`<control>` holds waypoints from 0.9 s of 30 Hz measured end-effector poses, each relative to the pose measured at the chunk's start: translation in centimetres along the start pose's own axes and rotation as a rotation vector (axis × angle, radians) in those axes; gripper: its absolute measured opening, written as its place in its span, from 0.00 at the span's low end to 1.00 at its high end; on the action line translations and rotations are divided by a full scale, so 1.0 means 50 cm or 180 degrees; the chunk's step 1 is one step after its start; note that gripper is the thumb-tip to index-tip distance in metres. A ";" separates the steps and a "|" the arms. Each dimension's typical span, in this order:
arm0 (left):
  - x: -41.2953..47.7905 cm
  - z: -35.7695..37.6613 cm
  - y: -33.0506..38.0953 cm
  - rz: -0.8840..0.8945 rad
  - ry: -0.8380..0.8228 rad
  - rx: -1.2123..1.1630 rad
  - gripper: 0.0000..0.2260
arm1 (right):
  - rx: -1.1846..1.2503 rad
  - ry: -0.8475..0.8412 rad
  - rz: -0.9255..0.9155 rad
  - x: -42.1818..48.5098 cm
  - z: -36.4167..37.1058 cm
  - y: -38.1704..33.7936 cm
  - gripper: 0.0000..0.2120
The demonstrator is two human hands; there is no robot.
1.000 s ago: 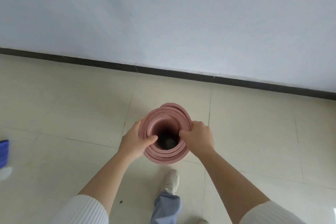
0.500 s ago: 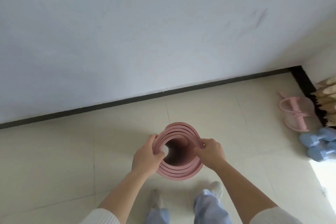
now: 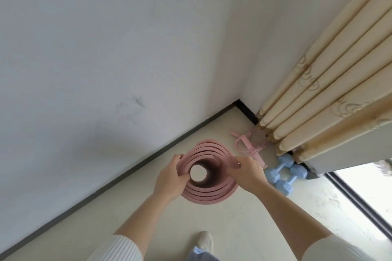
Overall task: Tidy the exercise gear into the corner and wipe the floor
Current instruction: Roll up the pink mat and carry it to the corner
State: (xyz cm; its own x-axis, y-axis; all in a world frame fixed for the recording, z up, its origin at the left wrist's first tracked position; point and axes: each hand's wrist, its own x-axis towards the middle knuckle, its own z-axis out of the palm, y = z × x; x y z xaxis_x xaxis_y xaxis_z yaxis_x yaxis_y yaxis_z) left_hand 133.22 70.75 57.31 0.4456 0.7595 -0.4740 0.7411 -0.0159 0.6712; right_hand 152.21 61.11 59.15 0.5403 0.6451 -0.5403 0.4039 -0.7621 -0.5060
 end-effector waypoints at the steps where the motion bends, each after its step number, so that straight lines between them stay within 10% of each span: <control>1: 0.036 0.013 0.050 0.0068 -0.0030 0.0001 0.22 | 0.0041 0.0079 0.0033 0.030 -0.046 0.008 0.11; 12: 0.460 0.116 0.435 0.0527 -0.0222 0.0042 0.22 | 0.0292 0.0640 0.0237 0.395 -0.413 0.056 0.06; 27: 0.953 0.272 0.615 0.0184 -0.0297 0.0077 0.17 | 0.0467 0.0590 0.0385 0.905 -0.551 0.123 0.09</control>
State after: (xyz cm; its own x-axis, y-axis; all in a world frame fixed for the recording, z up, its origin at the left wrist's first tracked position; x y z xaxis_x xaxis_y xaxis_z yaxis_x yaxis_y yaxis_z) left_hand 184.08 97.63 47.61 0.5319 0.6931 -0.4866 0.7242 -0.0744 0.6856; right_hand 199.49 84.07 50.11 0.7096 0.5184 -0.4772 0.2241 -0.8081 -0.5447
